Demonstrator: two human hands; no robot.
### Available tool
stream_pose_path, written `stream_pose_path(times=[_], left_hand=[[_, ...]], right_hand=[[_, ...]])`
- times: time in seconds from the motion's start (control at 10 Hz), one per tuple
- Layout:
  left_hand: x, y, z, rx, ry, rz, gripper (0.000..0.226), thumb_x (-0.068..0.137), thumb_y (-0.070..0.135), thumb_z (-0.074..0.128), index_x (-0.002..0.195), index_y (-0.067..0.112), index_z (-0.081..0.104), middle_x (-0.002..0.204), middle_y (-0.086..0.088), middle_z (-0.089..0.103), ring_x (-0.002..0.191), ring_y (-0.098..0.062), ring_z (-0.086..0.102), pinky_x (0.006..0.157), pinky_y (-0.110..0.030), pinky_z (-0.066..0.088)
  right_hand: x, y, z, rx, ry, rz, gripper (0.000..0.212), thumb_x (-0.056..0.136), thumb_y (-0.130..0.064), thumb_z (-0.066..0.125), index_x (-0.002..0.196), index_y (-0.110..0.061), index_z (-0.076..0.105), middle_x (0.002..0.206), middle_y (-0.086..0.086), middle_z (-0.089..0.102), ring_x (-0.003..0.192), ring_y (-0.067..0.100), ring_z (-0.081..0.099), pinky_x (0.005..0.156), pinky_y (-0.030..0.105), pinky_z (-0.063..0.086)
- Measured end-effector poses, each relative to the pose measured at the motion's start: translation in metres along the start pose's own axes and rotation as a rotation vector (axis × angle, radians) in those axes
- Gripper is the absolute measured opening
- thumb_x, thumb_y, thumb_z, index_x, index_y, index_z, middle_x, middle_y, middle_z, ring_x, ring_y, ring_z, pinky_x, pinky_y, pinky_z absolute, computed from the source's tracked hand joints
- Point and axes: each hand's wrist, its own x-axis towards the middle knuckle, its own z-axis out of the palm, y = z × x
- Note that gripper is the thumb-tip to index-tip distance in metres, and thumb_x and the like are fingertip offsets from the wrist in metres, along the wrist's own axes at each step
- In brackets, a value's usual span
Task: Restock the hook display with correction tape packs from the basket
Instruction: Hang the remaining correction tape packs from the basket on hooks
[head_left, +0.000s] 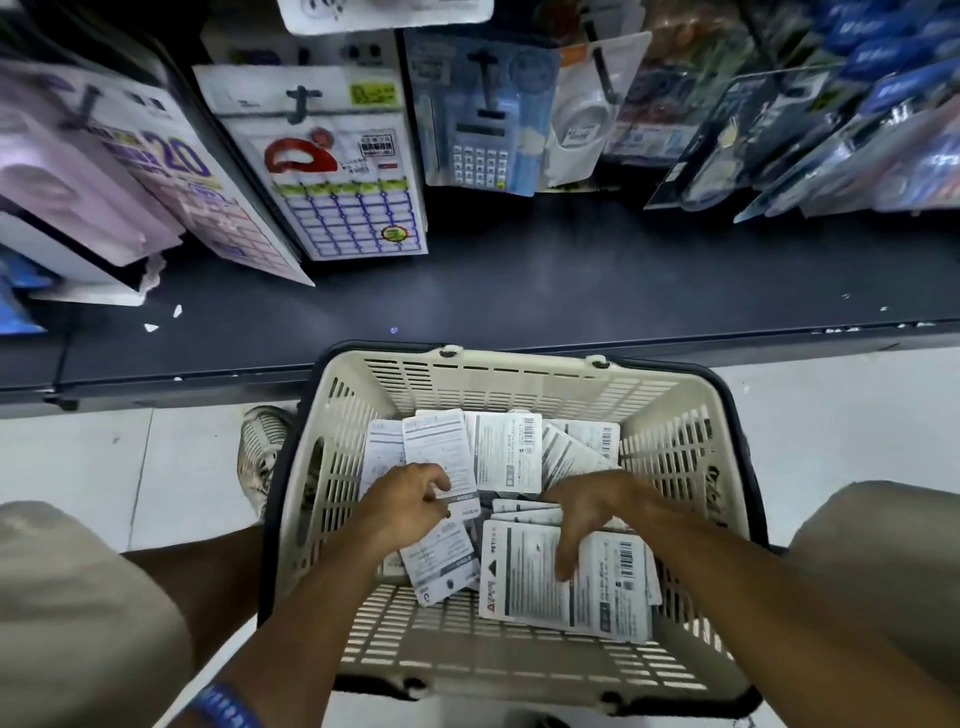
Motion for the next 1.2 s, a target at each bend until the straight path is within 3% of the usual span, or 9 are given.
stream_pose_path(times=[0.3, 0.4, 0.5, 0.6, 0.7, 0.8, 0.9, 1.0, 1.2], left_hand=[[-0.037, 0.007, -0.004, -0.284, -0.121, -0.197, 0.021, 0.092, 0.033, 0.068, 0.108, 0.019, 0.068, 0.102, -0.003, 0.07, 0.084, -0.018, 0.065, 0.073, -0.028, 0.049], [-0.072, 0.014, 0.014, -0.302, -0.382, -0.259, 0.045, 0.082, 0.055, 0.075, 0.114, 0.024, 0.066, 0.114, -0.002, 0.069, 0.098, -0.016, 0.064, 0.086, -0.032, 0.052], [-0.097, 0.017, 0.023, -0.41, -0.336, -0.166, 0.057, 0.089, 0.037, 0.073, 0.137, 0.013, 0.054, 0.147, -0.011, 0.051, 0.134, -0.022, 0.046, 0.116, -0.039, 0.031], [-0.079, 0.047, 0.025, -0.357, 0.646, -0.434, 0.033, 0.105, -0.003, 0.035, 0.133, -0.018, 0.044, 0.136, -0.04, 0.053, 0.137, -0.046, 0.038, 0.119, -0.042, 0.03], [-0.087, 0.054, 0.003, -0.904, -0.129, 0.29, 0.043, 0.086, -0.004, 0.069, 0.127, -0.009, 0.058, 0.118, -0.026, 0.07, 0.118, -0.042, 0.061, 0.112, -0.047, 0.041], [-0.095, 0.116, -0.04, -1.103, 0.2, 0.045, 0.074, 0.05, -0.009, 0.094, 0.116, 0.01, 0.066, 0.087, -0.005, 0.078, 0.077, -0.025, 0.073, 0.072, -0.036, 0.06], [-0.116, 0.153, -0.065, -1.129, 0.448, 0.212, 0.066, 0.056, 0.016, 0.096, 0.112, 0.027, 0.064, 0.09, 0.004, 0.076, 0.076, -0.011, 0.074, 0.061, -0.026, 0.058], [-0.14, 0.185, -0.083, -1.283, 0.386, 0.201, 0.08, 0.057, 0.034, 0.095, 0.126, 0.035, 0.054, 0.114, 0.002, 0.071, 0.099, -0.023, 0.073, 0.089, -0.047, 0.058], [-0.175, 0.225, -0.115, -1.19, 0.182, 0.325, 0.041, 0.078, 0.002, 0.078, 0.115, 0.018, 0.071, 0.099, -0.008, 0.08, 0.092, -0.032, 0.077, 0.092, -0.052, 0.057]], right_hand=[[-0.067, -0.001, -0.005, 0.427, 0.035, -0.058, 0.051, 0.077, -0.018, 0.087, 0.12, -0.032, 0.065, 0.108, -0.014, 0.077, 0.096, 0.007, 0.075, 0.078, 0.023, 0.06], [-0.074, 0.001, 0.017, 0.468, -0.009, -0.013, 0.064, 0.081, -0.025, 0.084, 0.135, -0.039, 0.053, 0.118, -0.02, 0.072, 0.111, 0.004, 0.068, 0.083, 0.018, 0.055], [-0.069, 0.003, 0.025, 0.484, -0.013, 0.02, 0.093, 0.078, -0.037, 0.085, 0.152, -0.046, 0.03, 0.155, -0.012, 0.044, 0.145, 0.018, 0.039, 0.111, 0.031, 0.038], [-0.074, 0.005, 0.02, 0.675, -0.122, -0.033, 0.083, 0.067, -0.04, 0.092, 0.136, -0.05, 0.047, 0.156, -0.011, 0.045, 0.145, 0.02, 0.039, 0.118, 0.034, 0.031], [-0.09, 0.009, 0.01, 0.818, -0.116, -0.129, 0.073, 0.056, -0.036, 0.098, 0.124, -0.032, 0.071, 0.133, -0.001, 0.068, 0.125, 0.02, 0.063, 0.112, 0.037, 0.044], [-0.121, 0.006, -0.012, 1.07, 0.028, -0.376, 0.067, 0.047, -0.033, 0.102, 0.106, -0.01, 0.08, 0.113, 0.012, 0.076, 0.102, 0.024, 0.074, 0.098, 0.041, 0.056], [-0.15, -0.013, -0.026, 1.253, 0.108, -0.622, 0.061, 0.049, -0.025, 0.101, 0.103, -0.006, 0.081, 0.104, 0.017, 0.077, 0.089, 0.027, 0.077, 0.08, 0.04, 0.062], [-0.191, -0.051, -0.035, 1.342, 0.235, -0.851, 0.054, 0.056, -0.017, 0.097, 0.106, -0.007, 0.08, 0.104, 0.019, 0.077, 0.088, 0.031, 0.077, 0.071, 0.04, 0.062], [-0.277, -0.089, -0.056, 1.308, 0.483, -0.86, 0.045, 0.068, -0.021, 0.092, 0.107, -0.005, 0.078, 0.105, 0.024, 0.075, 0.082, 0.033, 0.077, 0.064, 0.04, 0.062]])
